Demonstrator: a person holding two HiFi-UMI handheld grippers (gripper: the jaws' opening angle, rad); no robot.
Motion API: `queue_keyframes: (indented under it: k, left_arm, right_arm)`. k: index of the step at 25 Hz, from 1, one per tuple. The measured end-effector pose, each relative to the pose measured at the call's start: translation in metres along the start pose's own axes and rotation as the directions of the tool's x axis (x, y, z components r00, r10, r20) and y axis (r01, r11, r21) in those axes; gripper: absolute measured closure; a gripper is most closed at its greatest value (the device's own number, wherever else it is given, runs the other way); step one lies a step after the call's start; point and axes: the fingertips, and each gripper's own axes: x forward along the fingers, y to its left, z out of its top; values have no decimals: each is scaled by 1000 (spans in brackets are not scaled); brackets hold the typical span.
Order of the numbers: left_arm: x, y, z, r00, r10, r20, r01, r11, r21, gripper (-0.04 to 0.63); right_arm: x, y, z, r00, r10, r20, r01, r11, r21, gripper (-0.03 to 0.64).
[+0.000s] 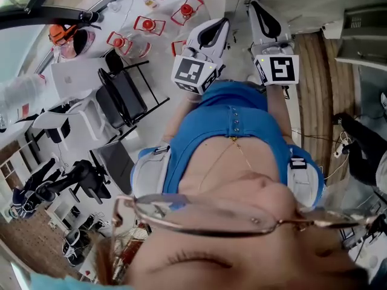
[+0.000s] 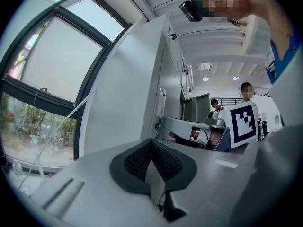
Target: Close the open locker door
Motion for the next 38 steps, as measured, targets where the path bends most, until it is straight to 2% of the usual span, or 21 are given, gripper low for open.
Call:
queue_keyframes:
  k: [8, 19, 27, 38]
  left_arm:
    - [2, -2, 1, 1000, 1, 2, -1, 1000, 0, 595]
    - [6, -21, 0, 1000, 20, 0, -20, 1000, 7, 595]
    - [-3, -34, -6, 998, 64, -12, -64, 998, 25, 595]
    - [-15, -41, -12, 996, 89, -20, -88, 995, 40, 595]
  right_arm:
    - [-10, -9, -3, 999, -34, -21, 34, 999, 12, 615]
    - [-36, -2, -14, 997, 4, -76, -1, 999, 38, 615]
    - [-57, 11, -22, 992, 42, -115, -34, 997, 73, 615]
    - [-73, 21, -24, 991, 53, -123, -42, 996, 84, 615]
